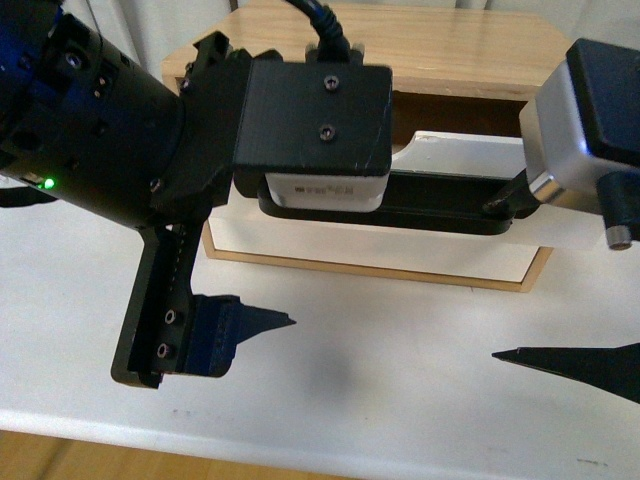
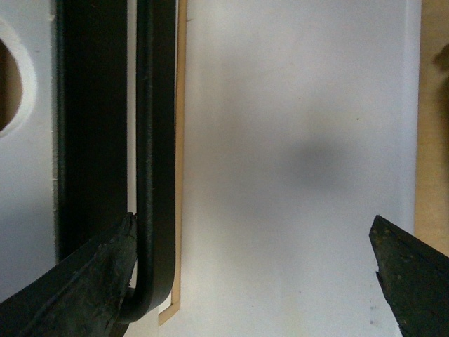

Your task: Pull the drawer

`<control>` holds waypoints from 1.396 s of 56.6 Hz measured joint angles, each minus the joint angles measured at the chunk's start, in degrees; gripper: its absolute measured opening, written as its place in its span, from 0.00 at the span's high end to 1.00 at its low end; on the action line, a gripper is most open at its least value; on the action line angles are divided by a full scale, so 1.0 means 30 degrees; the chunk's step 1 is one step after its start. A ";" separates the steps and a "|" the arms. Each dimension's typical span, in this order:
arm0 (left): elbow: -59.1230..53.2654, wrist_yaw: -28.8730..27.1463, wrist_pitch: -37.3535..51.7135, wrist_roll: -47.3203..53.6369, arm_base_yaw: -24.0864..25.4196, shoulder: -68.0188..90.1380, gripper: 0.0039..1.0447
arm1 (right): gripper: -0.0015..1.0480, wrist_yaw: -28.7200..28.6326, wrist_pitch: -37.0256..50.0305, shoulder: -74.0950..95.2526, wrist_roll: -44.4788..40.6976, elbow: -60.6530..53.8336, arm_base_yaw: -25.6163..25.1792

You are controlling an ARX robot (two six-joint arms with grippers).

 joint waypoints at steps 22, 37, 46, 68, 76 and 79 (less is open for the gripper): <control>-0.1297 0.0007 0.2594 -0.2390 -0.0189 -0.3490 0.05 | 0.09 -0.1362 0.1421 -0.3723 0.3322 -0.0933 -0.1282; -0.5333 -0.0780 0.8794 -0.6870 0.1144 -0.7468 0.05 | 0.09 -0.1734 0.5450 -0.8022 0.7606 -0.3242 -0.2878; -0.9588 -0.2404 1.4141 -1.1344 0.3453 -1.0229 0.05 | 0.09 -0.1056 0.9610 -1.1315 1.1613 -0.5668 -0.4452; -1.7478 -0.9005 1.2961 -2.1340 0.8466 -2.2076 0.05 | 0.09 0.1763 0.9442 -2.1434 1.9467 -1.1752 -0.8036; -1.7639 -0.9180 1.1548 -2.2848 0.8830 -2.4465 0.05 | 0.09 0.1756 0.9151 -2.2280 2.0546 -1.1970 -0.8561; -1.7646 -0.9173 1.1482 -2.3015 0.8830 -2.4472 0.05 | 0.09 0.1749 0.9143 -2.2280 2.0655 -1.1970 -0.8575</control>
